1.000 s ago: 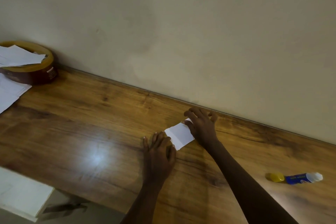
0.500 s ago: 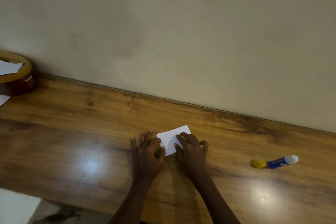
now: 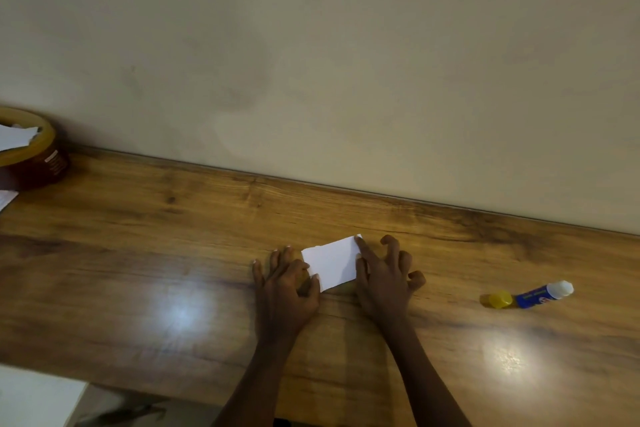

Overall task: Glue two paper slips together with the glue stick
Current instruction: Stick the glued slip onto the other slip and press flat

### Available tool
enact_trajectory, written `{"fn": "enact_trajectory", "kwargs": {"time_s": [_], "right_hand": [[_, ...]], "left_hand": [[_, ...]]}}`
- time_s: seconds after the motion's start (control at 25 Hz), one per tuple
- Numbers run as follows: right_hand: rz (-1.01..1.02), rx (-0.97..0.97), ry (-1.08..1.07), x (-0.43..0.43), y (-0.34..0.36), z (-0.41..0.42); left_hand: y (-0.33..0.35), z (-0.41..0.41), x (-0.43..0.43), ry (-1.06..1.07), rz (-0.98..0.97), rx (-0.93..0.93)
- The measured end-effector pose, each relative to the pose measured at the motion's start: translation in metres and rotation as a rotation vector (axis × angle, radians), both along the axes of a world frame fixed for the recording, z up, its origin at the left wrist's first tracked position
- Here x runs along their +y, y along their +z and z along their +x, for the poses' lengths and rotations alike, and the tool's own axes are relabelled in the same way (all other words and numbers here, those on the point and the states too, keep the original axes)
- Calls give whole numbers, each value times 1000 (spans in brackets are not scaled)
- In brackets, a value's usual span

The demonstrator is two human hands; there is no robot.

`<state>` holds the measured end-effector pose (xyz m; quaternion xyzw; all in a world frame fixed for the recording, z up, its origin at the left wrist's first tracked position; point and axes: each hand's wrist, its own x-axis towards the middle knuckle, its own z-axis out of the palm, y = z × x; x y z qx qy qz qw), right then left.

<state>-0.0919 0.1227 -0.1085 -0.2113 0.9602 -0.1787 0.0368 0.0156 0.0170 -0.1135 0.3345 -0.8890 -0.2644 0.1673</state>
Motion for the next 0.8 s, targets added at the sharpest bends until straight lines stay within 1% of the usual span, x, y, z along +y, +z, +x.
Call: {"fn": "enact_trajectory", "kwargs": {"time_s": [0.04,0.16,0.36,0.44,0.56,0.68,0.8], "right_hand": [[-13,6,-6,1,2,-3],[32,9,56,9,4,-1],[20,69,65,38,9,28],[-2,88,58,32,18,39],[32,96,148,18,26,58],[-31,51,150,12,30,65],[-12,110,219,3,31,67]], "left_hand": [[0,0,0,-1,-8,-1],[1,0,0,3,-19,-6],[1,0,0,1,-10,-11],[0,0,0,8,-4,-10],[-2,0,-1,9,9,-7],[-3,0,-1,0,15,-7],[-2,0,-1,3,39,0]]}}
